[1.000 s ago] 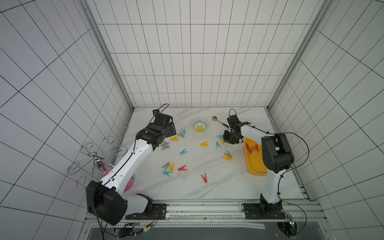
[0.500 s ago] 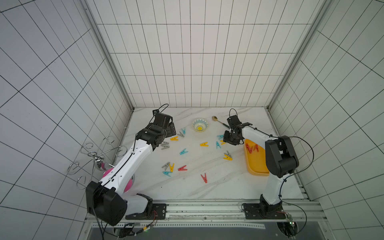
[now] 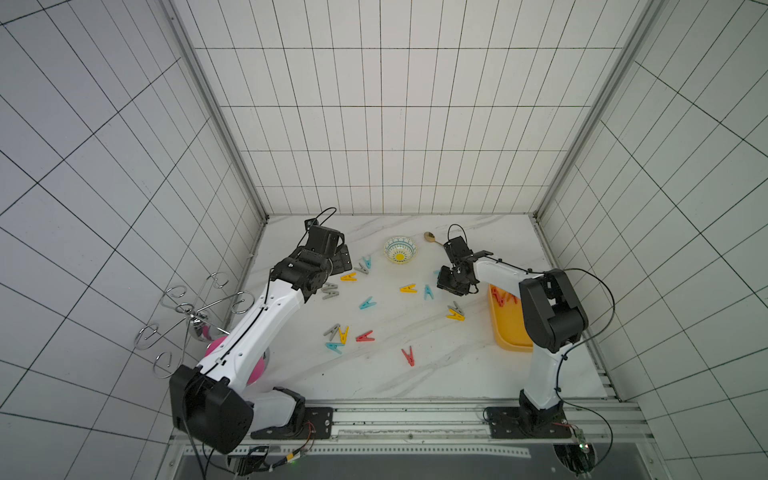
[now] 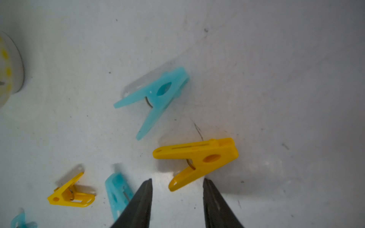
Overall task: Put the clothespins into the storage box
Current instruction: Pick up the clothespin from the center of the board.
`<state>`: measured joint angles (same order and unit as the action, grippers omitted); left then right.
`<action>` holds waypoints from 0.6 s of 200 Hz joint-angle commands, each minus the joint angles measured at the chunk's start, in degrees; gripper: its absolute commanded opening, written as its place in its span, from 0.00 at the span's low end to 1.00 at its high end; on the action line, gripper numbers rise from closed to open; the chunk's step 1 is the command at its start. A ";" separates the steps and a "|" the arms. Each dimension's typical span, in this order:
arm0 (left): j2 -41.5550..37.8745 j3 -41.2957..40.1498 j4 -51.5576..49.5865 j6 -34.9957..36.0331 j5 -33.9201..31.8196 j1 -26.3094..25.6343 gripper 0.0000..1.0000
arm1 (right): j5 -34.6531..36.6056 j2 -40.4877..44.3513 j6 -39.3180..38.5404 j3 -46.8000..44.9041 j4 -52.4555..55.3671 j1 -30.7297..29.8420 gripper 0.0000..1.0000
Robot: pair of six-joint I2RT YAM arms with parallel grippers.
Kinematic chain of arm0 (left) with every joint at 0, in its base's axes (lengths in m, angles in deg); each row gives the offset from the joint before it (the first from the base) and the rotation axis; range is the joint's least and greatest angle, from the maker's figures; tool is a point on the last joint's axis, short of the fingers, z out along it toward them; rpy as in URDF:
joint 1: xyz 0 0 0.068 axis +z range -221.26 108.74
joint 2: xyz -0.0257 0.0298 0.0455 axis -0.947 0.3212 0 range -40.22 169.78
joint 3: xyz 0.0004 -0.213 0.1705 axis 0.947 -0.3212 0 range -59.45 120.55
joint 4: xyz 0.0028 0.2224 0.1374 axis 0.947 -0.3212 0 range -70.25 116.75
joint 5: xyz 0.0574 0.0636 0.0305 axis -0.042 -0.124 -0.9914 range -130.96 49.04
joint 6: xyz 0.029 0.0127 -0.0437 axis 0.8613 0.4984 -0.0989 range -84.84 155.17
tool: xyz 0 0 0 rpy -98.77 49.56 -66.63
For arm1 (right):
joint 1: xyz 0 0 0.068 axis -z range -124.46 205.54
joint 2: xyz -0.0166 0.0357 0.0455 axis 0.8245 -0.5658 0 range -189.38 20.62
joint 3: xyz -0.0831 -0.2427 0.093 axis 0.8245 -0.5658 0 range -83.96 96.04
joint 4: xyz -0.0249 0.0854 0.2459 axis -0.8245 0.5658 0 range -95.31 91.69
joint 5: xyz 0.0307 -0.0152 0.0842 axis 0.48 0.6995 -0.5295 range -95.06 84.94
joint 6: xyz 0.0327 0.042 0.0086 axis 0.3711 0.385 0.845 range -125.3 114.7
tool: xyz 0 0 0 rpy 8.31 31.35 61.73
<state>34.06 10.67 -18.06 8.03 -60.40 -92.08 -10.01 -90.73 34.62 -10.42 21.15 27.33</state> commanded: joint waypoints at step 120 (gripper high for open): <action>-1.07 -1.67 2.08 0.33 1.25 1.24 0.99 | 4.14 2.82 -4.11 -2.74 4.68 2.15 0.06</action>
<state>33.51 9.71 -17.69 8.40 -59.85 -91.01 -8.41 -90.86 33.33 -10.94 20.23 28.95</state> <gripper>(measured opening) 0.989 0.079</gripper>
